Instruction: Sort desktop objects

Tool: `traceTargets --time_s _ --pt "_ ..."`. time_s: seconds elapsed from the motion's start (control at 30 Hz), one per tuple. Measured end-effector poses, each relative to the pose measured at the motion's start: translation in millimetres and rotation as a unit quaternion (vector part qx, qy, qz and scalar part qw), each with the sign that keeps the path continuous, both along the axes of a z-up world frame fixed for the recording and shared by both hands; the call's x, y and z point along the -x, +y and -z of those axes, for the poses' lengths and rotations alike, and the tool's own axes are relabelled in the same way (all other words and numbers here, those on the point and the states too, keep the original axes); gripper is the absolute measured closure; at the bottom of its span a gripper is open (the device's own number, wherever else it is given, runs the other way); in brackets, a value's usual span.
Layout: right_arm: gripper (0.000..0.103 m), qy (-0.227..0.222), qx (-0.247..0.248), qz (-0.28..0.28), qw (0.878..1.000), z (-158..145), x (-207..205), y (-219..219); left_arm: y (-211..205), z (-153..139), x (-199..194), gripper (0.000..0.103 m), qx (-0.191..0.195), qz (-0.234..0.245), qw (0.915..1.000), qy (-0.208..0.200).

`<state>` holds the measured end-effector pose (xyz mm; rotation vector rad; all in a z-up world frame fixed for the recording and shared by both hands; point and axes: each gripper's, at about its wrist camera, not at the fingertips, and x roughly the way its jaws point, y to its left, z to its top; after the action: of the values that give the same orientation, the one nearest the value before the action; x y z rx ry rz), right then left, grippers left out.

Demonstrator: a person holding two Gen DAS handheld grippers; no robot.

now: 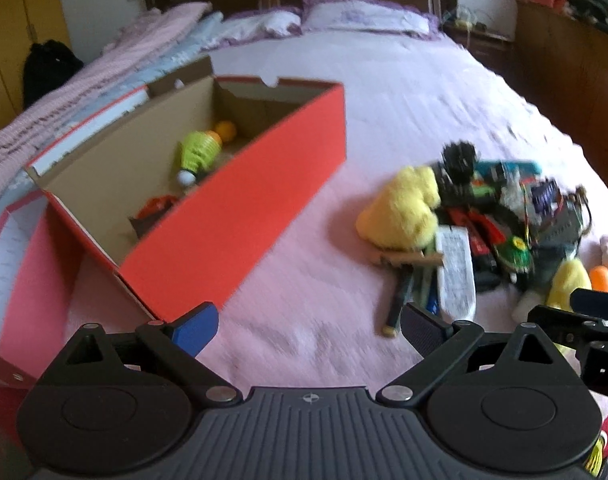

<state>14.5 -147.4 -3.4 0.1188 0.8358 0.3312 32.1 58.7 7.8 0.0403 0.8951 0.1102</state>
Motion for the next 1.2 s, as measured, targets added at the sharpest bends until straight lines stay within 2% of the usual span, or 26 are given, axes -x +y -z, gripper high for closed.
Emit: traceTargets --time_s 0.13,0.4,0.57,0.8,0.97,1.07,1.13,1.2 --pt "0.063 0.038 -0.014 0.001 0.999 18 1 -11 -7 15 0 0.005 0.002 0.02 0.9997 0.016" --pt "0.065 0.056 0.003 0.0 0.998 32 15 -25 -27 37 -3 0.005 0.004 0.055 0.9973 0.049" --pt "0.064 0.063 0.009 0.066 0.996 37 27 -66 -45 47 -3 0.005 0.005 0.086 0.9942 0.064" --pt "0.064 0.065 0.04 0.166 0.983 48 40 -125 -76 51 9 0.005 0.01 0.154 0.9858 0.066" --pt "0.064 0.052 0.066 0.196 0.977 50 41 -145 -98 54 17 0.005 0.006 0.198 0.9779 0.067" --pt "0.064 0.054 0.062 0.199 0.977 55 41 -152 -107 53 23 0.005 0.019 0.232 0.9702 0.069" --pt "0.064 0.053 0.057 0.195 0.978 56 40 -151 -113 48 29 0.009 0.044 0.267 0.9599 0.072" --pt "0.064 0.048 0.049 0.188 0.98 55 40 -149 -119 42 38 0.013 0.071 0.309 0.9456 0.074"
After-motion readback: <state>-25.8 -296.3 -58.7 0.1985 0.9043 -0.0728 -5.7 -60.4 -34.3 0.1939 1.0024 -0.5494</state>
